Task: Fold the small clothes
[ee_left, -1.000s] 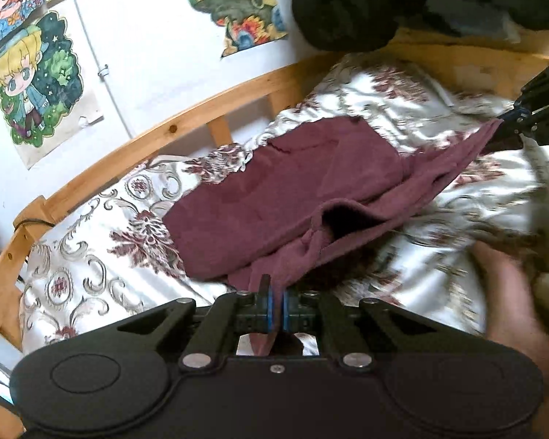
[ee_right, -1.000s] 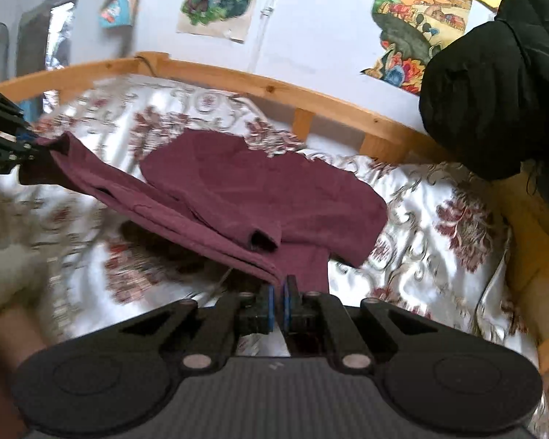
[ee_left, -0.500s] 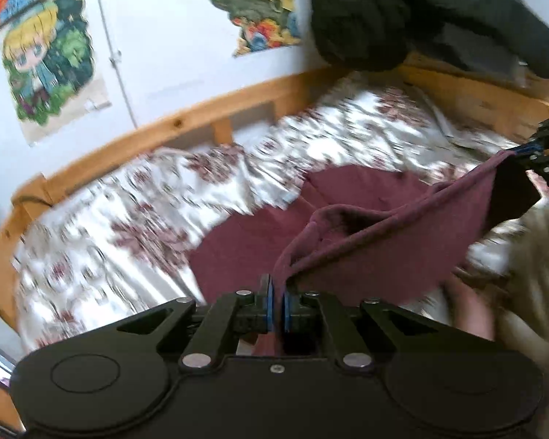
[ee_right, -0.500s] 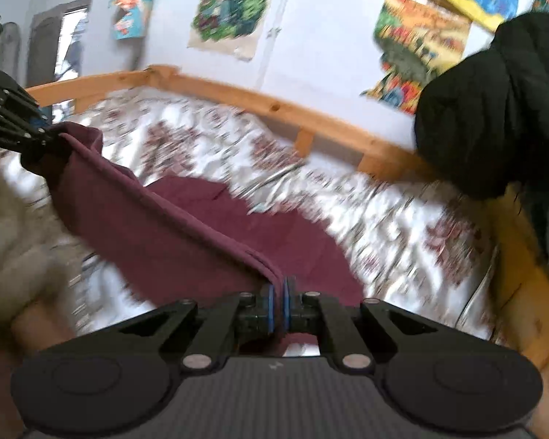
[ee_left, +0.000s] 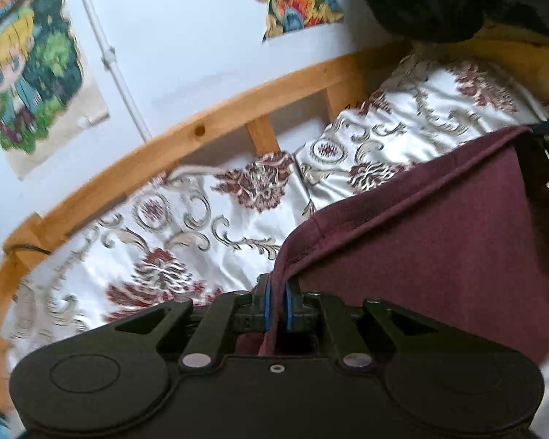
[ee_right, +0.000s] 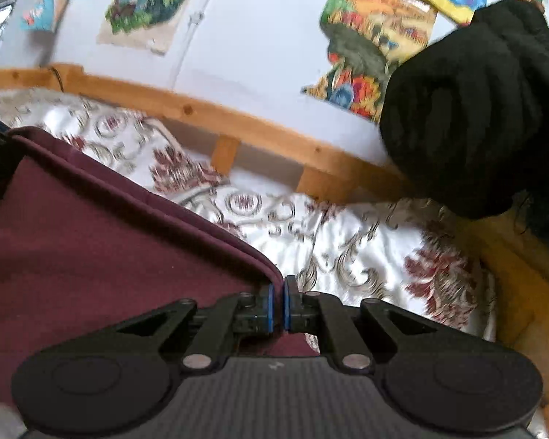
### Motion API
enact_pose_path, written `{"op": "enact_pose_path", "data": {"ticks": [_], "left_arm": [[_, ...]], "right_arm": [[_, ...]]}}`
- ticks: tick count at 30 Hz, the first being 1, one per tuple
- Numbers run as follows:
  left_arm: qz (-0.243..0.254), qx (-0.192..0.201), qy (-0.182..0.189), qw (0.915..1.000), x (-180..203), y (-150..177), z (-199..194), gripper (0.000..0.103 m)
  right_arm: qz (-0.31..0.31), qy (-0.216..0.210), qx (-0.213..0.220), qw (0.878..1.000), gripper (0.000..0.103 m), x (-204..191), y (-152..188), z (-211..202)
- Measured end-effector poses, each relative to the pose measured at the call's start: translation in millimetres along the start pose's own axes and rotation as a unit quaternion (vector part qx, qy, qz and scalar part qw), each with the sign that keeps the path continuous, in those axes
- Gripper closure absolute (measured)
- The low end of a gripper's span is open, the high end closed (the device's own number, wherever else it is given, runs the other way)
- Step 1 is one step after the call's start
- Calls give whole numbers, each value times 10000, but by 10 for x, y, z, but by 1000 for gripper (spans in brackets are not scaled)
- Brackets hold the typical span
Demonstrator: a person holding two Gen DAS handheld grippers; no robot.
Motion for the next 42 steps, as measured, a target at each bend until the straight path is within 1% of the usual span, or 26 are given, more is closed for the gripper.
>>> {"op": "enact_pose_path", "data": {"ticks": [2,6,8,11,13,15,16,17,18,19,20,21,22,23,24,25,26,28,30,32,34,36,37,40,41,42], "left_arm": [[-105,-94,78,9999,8,21,246,95],[-334,-279,210,9988,-29,126,642,91],[-657,-326,331,9968,-115,158,794,91],[-1223,-371,454,9908,-282,161,954,91],[-1481,-387,521,9868,-361,173,1001,87],[-1707,-427,605,9825,-420,205,1015,73],[-1806,-429,659,9804,-447,220,1007,70],[-1920,-441,704,9779,-481,233,995,60],[-2016,-448,728,9757,-510,235,972,46],[-2129,-438,767,9731,-547,239,946,36],[-2256,-418,831,9698,-590,242,921,21],[-2402,-358,879,9661,-633,250,887,18],[-2535,-282,891,9628,-669,261,849,18],[-2652,-237,910,9596,-700,272,810,15],[-2745,-236,937,9567,-727,283,778,10],[-2817,-244,956,9544,-746,296,750,8],[-2884,-253,964,9523,-757,317,714,6],[-2980,-359,993,9487,-755,376,629,6],[-3036,-552,1136,9444,-727,448,539,7],[-3116,-722,1363,9376,-681,523,461,8],[-3144,-838,1691,9304,-614,577,406,12],[-3126,-961,1857,9266,-544,597,395,16],[-3094,-1018,1874,9267,-507,598,410,18],[-2943,-1195,1760,9317,-421,612,487,32],[-2889,-1285,1711,9331,-403,625,527,45],[-2864,-1354,1696,9332,-390,638,554,69]], "right_arm": [[7,-5,-117,9999,97,-21,45,231],[-91,75,-136,9998,96,-97,64,437],[-138,125,-97,9998,96,-153,47,535],[-394,200,-33,9990,96,-272,22,665],[-519,214,-73,9984,96,-342,19,752],[-503,188,-178,9984,93,-357,21,823],[-472,174,-244,9984,89,-356,34,841],[-430,173,-288,9985,85,-342,52,844],[-371,201,-314,9986,71,-319,68,838],[-302,228,-310,9988,56,-300,78,824],[-178,235,-287,9992,48,-264,83,802],[-73,223,-267,9994,38,-234,81,775],[36,180,-233,9996,32,-198,76,746],[131,136,-201,9996,28,-169,71,714],[188,114,-191,9996,21,-142,67,687],[252,81,-178,9995,13,-111,57,663],[344,25,-159,9993,11,-84,64,637],[570,-184,-241,9979,5,-9,66,603],[878,-517,-481,9936,5,58,111,563],[1125,-800,-737,9877,5,105,189,517],[1193,-1001,-912,9836,5,113,266,487],[1152,-1035,-972,9831,7,94,302,483],[1122,-1012,-1011,9833,13,80,311,497],[971,-918,-1072,9852,23,13,327,573],[859,-850,-1091,9867,25,-16,335,617],[759,-801,-1113,9876,33,-35,341,666]]}}
Point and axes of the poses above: each gripper's, at about its wrist camera, not at the fingertips, and z roughly the way its jaws point, x to its right, y to its underside, the point moved 1 cm from there along z, roughly the way its jaws point, and after that the axes turned 8 degrees about -x, right-handed, at the moved point
